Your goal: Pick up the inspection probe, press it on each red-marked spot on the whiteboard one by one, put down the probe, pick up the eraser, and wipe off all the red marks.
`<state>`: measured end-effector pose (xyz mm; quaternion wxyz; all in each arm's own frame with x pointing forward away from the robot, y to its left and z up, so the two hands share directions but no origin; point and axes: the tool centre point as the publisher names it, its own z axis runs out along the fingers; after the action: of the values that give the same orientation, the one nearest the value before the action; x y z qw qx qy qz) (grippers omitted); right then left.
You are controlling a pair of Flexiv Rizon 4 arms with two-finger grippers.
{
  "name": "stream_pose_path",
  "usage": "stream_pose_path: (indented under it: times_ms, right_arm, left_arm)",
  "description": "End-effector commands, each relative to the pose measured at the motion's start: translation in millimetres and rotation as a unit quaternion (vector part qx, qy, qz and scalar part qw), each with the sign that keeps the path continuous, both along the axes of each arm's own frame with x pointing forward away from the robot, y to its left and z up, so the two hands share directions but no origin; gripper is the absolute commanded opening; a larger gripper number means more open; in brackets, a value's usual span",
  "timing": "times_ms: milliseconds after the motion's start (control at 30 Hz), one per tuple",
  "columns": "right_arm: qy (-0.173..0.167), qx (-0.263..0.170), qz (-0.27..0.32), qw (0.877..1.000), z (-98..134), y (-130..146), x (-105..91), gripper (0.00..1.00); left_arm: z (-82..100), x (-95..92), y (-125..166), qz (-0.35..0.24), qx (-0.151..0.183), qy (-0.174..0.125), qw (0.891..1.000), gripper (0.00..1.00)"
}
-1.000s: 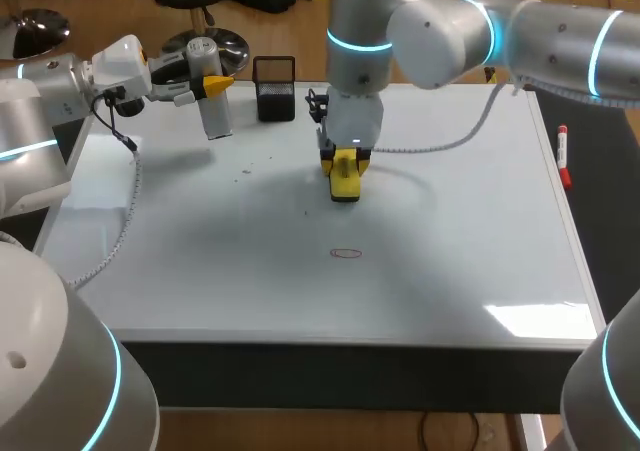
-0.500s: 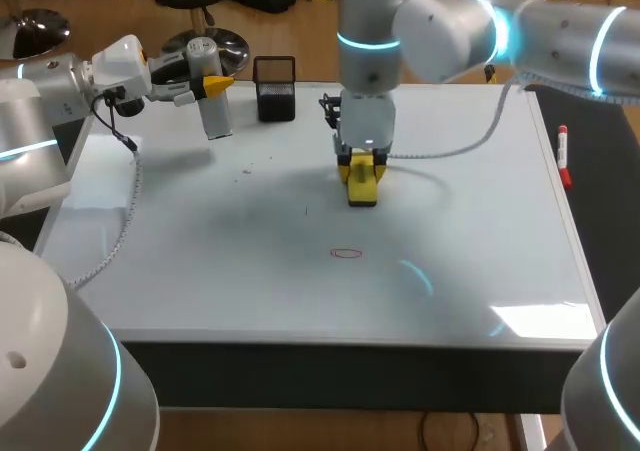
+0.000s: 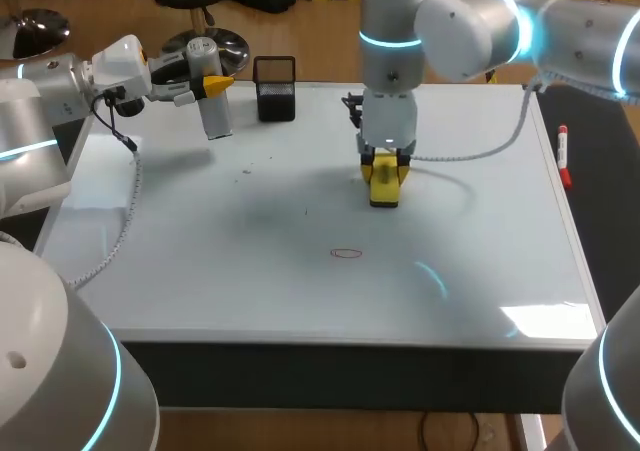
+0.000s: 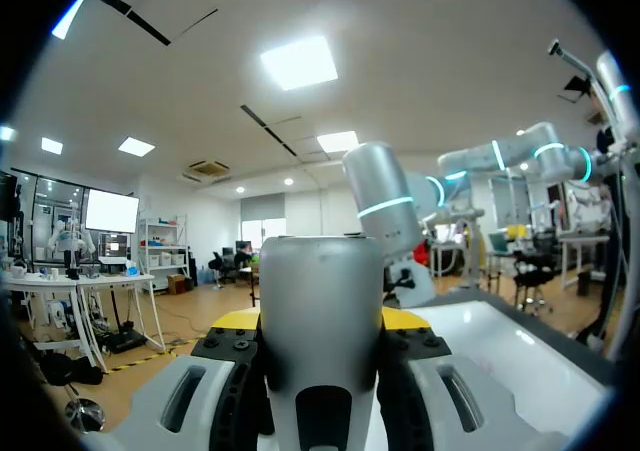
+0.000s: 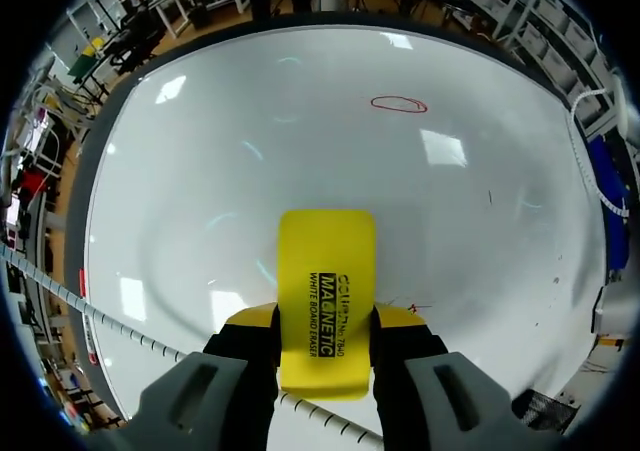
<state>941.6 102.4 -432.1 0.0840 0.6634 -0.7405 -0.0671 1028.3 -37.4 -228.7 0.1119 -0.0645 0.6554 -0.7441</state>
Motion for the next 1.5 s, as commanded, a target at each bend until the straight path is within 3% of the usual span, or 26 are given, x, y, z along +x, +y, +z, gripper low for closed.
stream_pose_path:
  times_ms: [33, 267, 400, 667, 1133, 1500]
  right_arm:
    - [-0.022, 0.005, -0.014, 1.0, 7.0, -16.8, -5.4, 0.0]
    - [-0.057, 0.0, -0.036, 0.998, 46.2, -43.8, 2.7, 0.0]
    - [-0.065, -0.01, -0.046, 0.997, 56.1, -58.3, 9.8, 0.0]
    - [-0.071, -0.012, -0.071, 0.995, 61.0, -90.5, 30.9, 0.0]
    - [-0.063, -0.015, -0.117, 0.991, 62.7, -159.8, 89.3, 0.0]
    - [-0.046, -0.02, -0.129, 0.99, 55.9, -171.2, 122.6, 0.0]
  left_arm:
    - [1.3, -1.4, -0.7, 0.003, 0.001, -0.001, 1.0, 0.0]
    - [1.3, -1.4, -0.7, 0.003, 0.001, -0.001, 1.0, 0.0]
    - [1.3, -1.4, -0.7, 0.003, 0.001, -0.001, 1.0, 0.0]
    - [1.3, -1.4, -0.7, 0.003, 0.001, -0.001, 1.0, 0.0]
    - [1.3, -1.4, -0.7, 0.003, 0.001, -0.001, 1.0, 0.0]
    - [1.3, -1.4, -0.7, 0.003, 0.001, -0.001, 1.0, 0.0]
